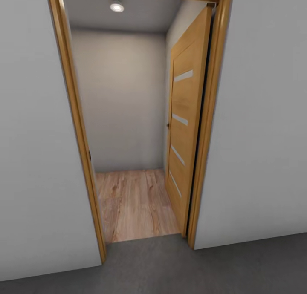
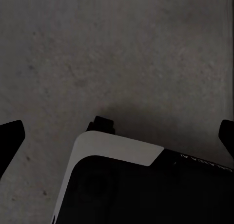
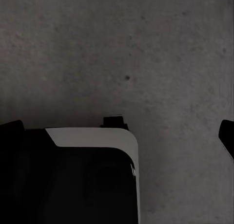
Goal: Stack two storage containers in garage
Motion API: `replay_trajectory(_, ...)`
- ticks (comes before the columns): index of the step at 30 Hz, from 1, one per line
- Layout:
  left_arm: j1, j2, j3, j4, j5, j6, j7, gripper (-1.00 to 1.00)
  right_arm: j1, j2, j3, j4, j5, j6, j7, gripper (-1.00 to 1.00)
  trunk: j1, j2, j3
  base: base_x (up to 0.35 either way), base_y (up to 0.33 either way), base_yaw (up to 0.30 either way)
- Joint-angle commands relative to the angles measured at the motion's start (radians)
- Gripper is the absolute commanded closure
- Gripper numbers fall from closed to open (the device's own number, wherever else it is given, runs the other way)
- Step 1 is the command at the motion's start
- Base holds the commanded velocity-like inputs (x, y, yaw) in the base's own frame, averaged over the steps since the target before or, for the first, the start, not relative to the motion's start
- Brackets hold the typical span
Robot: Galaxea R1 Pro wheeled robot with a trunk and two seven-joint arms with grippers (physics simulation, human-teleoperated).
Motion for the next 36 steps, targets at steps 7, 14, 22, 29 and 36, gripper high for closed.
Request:
replay_trajectory(7, -0.001, 0.000, -0.008, 0.000, 0.008, -0.007, 0.002, -1.00, -0.001, 0.002, 0.013, 0.003, -0.001, -0.011, -0.005, -1.00, 0.001, -0.001, -0.001, 0.321, 0.000, 0.000)
replay_trajectory(14, -0.001, 0.000, -0.007, 0.000, 0.009, -0.012, 0.002, -1.00, -0.001, 0.003, 0.015, 0.003, 0.003, -0.011, -0.005, -1.00, 0.001, -0.001, -0.001, 0.321, 0.000, 0.000)
replay_trajectory(22, -0.001, 0.000, -0.007, 0.000, 0.009, -0.011, 0.002, -1.00, -0.001, 0.002, 0.016, 0.003, 0.001, -0.008, -0.005, -1.00, 0.001, -0.001, -0.001, 0.321, 0.000, 0.000)
replay_trajectory(29, -0.001, 0.000, -0.007, 0.000, 0.009, -0.012, 0.002, -1.00, -0.001, 0.004, 0.015, 0.003, -0.004, -0.009, -0.006, -1.00, 0.001, -0.001, -0.001, 0.321, 0.000, 0.000)
replay_trajectory(36, -0.001, 0.000, -0.007, 0.000, 0.009, -0.013, 0.002, -1.00, -0.001, 0.005, 0.015, 0.004, -0.004, -0.004, -0.006, -1.00, 0.001, -0.001, -0.001, 0.321, 0.000, 0.043)
